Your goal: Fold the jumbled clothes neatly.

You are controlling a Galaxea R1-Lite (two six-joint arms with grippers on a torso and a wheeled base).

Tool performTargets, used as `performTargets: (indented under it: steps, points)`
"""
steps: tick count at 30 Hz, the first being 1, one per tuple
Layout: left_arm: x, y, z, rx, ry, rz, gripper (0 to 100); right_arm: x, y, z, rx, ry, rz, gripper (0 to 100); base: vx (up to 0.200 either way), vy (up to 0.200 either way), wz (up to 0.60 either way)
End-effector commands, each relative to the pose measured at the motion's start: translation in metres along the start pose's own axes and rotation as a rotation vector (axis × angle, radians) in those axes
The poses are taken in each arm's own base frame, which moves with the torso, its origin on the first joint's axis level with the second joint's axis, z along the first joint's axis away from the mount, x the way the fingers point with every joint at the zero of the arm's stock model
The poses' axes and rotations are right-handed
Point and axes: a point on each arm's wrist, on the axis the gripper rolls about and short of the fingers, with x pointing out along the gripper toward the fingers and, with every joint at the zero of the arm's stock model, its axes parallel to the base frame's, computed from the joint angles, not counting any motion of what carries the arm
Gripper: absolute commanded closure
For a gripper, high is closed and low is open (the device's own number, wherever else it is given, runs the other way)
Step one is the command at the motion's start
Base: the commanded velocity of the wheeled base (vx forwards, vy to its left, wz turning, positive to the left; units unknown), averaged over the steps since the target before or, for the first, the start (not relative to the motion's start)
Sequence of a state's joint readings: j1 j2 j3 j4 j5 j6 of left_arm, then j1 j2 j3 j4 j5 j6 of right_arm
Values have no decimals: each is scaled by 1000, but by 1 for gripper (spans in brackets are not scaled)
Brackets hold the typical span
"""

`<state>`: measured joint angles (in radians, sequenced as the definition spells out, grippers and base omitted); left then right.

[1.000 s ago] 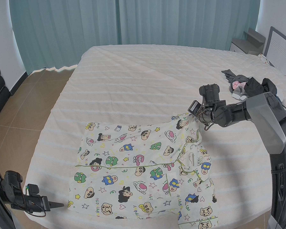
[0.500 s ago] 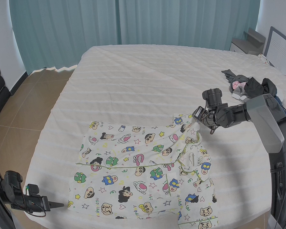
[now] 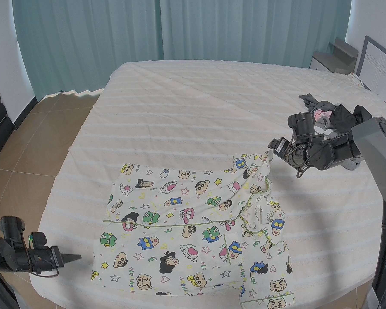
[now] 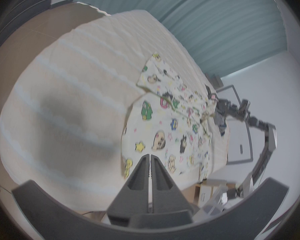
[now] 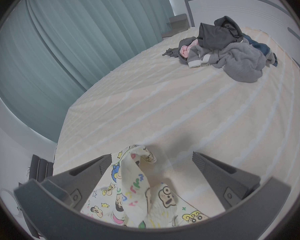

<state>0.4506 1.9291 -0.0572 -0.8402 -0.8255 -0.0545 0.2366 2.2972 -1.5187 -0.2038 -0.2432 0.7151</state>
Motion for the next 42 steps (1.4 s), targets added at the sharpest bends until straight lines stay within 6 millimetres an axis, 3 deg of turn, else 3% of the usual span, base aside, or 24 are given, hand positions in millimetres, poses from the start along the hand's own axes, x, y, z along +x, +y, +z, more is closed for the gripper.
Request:
performTargets:
  steps: [1, 7, 14, 15, 21, 26, 34, 42]
  points:
    - [25, -83, 93, 82, -202, -134, 100, -63, -12, -18, -76, -6, 52, 0, 0, 0, 0]
    - [80, -96, 158, 84, -181, -34, 100, -95, -28, -56, -160, -10, 123, 0, 0, 0, 0]
    - [115, -114, 177, 128, -169, -58, 100, -110, -39, -79, -221, -24, 169, 0, 0, 0, 0]
    - [120, -113, 181, 129, -176, -46, 0, -112, -39, -81, -227, -19, 172, 0, 0, 0, 0]
    - [155, -100, 204, 110, -168, 18, 0, -134, -39, -90, -252, 5, 201, 0, 0, 0, 0]
    - [180, -88, 203, 106, -50, 75, 0, -147, -44, -94, -265, 17, 210, 0, 0, 0, 0]
    - [208, -71, 194, 150, 0, 132, 0, -154, -52, -99, -270, 38, 199, 0, 0, 0, 0]
    - [230, -65, 202, 166, -66, 191, 0, -153, -53, -103, -272, 54, 199, 0, 0, 0, 0]
